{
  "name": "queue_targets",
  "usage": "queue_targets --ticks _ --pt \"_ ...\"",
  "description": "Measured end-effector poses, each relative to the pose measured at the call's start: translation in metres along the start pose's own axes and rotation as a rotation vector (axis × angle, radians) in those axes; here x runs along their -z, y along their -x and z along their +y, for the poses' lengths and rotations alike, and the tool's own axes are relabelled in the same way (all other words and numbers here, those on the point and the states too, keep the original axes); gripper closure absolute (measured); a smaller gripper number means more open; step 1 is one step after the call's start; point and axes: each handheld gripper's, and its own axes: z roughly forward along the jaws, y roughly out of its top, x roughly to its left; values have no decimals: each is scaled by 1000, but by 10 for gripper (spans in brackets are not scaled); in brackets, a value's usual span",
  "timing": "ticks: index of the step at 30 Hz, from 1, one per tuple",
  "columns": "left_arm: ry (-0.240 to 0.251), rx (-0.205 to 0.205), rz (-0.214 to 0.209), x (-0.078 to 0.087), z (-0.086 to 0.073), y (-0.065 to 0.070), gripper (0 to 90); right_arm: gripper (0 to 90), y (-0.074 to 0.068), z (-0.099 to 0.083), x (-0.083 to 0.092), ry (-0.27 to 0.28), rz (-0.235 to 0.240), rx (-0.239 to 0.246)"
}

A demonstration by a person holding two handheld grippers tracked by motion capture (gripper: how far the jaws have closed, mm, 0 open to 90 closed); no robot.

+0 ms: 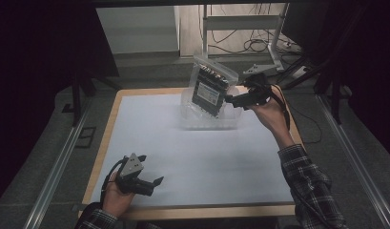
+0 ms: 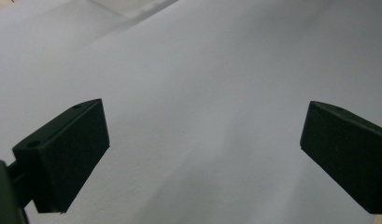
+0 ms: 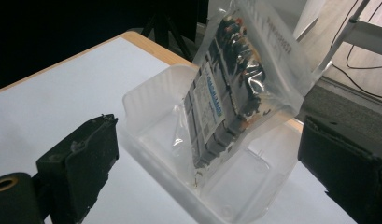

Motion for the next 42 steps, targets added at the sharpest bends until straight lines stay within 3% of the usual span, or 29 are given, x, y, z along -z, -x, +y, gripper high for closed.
queue_targets --ticks 25,39,42 --pt "5 -13 -6 -1 0 2 10 2 -26 -34 17 -13 14 76" --pt "2 -19 -5 -2 1 3 10 0 -32 -59 28 6 10 68" --pt "3 -20 -4 -2 1 3 10 0 -33 -68 30 3 -10 65"
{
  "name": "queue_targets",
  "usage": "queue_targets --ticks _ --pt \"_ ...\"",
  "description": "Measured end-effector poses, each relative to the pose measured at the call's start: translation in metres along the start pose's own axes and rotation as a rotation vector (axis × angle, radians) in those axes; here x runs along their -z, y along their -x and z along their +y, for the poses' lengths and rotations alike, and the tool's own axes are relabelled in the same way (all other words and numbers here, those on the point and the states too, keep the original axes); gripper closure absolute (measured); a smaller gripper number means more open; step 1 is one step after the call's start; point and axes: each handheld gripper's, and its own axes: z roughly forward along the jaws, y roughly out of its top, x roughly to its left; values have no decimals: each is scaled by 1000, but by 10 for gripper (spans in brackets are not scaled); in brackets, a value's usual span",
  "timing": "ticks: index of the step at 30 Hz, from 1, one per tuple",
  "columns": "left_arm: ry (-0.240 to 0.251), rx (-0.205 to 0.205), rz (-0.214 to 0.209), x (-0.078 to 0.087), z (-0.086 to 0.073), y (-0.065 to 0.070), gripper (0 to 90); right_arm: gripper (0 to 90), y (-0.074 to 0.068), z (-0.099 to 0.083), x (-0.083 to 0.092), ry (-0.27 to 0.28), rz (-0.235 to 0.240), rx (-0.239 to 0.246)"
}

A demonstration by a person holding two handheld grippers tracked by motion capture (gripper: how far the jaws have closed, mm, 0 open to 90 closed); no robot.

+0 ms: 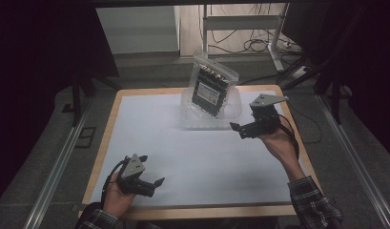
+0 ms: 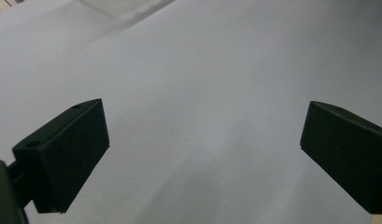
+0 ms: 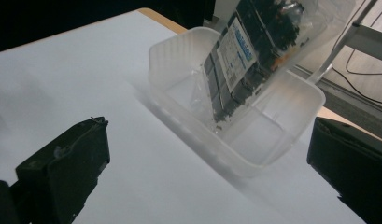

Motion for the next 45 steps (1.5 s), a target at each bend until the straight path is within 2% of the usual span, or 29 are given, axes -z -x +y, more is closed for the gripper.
queue_targets --ticks 7,21,30,41,45 --pt "-2 -4 0 0 0 0 10 0 -1 -11 6 9 0 -26" --pt "-3 -8 3 0 0 1 10 0 -8 -34 20 39 -21 -35" --pt "-3 -12 5 0 0 1 10 0 -13 -50 23 36 -54 -2" --pt "-1 -12 4 0 0 2 10 0 -22 -66 28 18 -57 -20" --pt "-1 -13 4 0 0 2 10 0 -24 -74 28 7 -43 -39"
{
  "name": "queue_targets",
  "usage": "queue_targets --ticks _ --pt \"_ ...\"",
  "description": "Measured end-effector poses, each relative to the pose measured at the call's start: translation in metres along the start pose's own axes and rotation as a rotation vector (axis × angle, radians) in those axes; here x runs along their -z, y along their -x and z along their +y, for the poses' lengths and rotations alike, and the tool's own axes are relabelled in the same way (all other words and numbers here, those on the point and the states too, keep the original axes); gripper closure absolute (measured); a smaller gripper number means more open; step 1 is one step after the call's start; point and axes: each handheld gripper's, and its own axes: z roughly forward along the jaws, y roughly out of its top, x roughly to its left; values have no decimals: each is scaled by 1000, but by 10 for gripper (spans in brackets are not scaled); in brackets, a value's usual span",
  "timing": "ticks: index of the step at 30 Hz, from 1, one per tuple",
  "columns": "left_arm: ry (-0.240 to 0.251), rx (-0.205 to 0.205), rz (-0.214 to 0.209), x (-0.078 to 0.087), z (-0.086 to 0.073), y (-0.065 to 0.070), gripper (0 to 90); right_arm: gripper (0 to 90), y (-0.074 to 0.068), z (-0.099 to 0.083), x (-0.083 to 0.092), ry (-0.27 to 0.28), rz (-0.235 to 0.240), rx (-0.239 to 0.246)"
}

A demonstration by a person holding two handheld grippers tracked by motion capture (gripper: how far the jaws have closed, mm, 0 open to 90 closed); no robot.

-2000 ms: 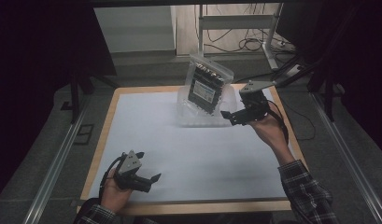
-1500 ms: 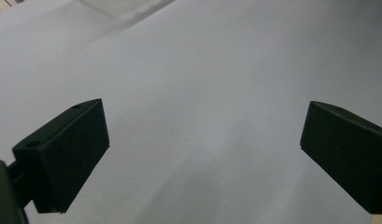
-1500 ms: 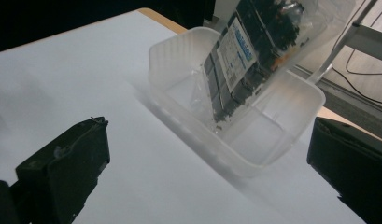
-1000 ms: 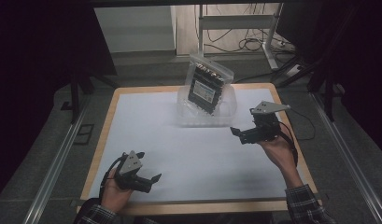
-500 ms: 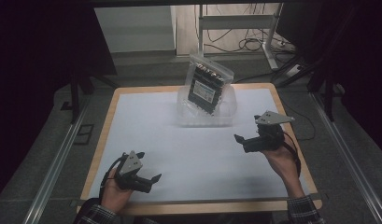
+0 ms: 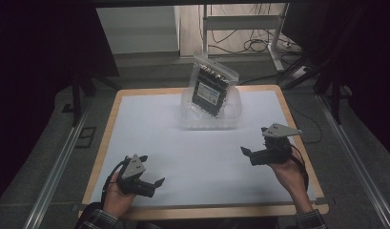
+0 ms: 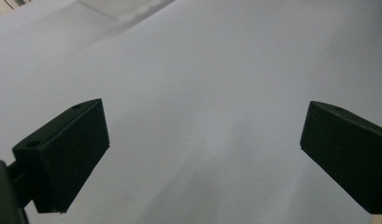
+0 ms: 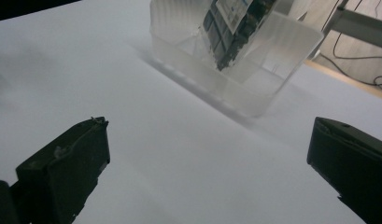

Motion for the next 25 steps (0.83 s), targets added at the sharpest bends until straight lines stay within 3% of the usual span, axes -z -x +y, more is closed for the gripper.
queue_targets --ticks 7,16,25 --pt "1 0 0 0 0 0 10 4 -5 -19 -2 -19 15 -20" --pt "-3 -4 4 0 0 0 11 5 -10 -41 -9 -35 26 -9" --pt "-6 -3 7 -1 0 0 11 0 -9 -61 -22 -111 63 -34"
